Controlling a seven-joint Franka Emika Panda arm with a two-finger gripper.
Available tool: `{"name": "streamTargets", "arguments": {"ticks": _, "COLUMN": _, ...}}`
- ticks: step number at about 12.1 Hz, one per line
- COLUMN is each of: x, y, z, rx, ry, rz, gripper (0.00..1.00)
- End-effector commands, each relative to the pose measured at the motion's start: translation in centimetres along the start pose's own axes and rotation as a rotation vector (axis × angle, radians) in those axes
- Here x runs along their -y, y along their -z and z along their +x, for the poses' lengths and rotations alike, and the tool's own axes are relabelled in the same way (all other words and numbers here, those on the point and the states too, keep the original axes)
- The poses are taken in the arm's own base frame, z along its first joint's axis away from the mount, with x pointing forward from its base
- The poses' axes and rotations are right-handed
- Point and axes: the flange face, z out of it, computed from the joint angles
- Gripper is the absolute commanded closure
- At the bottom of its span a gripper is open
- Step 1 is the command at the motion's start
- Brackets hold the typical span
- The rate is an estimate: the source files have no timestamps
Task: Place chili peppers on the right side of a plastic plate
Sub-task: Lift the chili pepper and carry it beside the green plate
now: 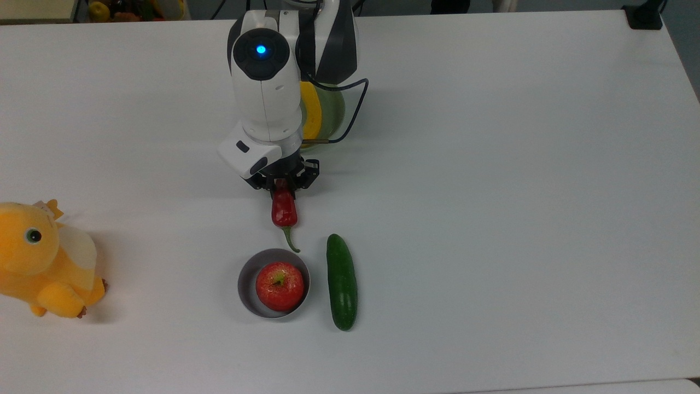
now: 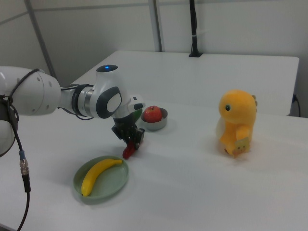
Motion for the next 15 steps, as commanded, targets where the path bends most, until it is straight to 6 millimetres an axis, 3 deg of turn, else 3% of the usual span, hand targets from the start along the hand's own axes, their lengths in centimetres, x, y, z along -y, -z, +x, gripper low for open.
{"name": "streamTargets", "arguments": {"ticks": 1, "x": -0.1, "y": 0.2, "z": 0.1, "rx": -0.017, "ry": -0.005, "rz": -0.017, "gripper": 0.99}}
{"name": "streamTargets", "arguments": {"ticks": 5, "x": -0.4, "y": 0.9, "z": 0.0, "rx": -0.017, "ry": -0.008, "rz": -0.019, "gripper": 0.99}}
{"name": "streamTargets", "arguments": {"ticks": 8, "x": -1.7, "y": 4.9, "z": -0.5, "rx": -0.005, "ry": -0.028, "rz": -0.025, "gripper": 0.99}}
{"name": "streamTargets", "arguments": {"ticks": 11, "x": -2.3, "y": 7.5, "z": -1.5, "rx": 0.039, "ry": -0.027, "rz": -0.031, "gripper": 0.98}}
{"name": "streamTargets", "arguments": {"ticks": 15, "x": -5.3, "y": 11.1, "z": -3.5, "rx": 0.105, "ry": -0.033, "rz": -0.035, "gripper": 0.97}}
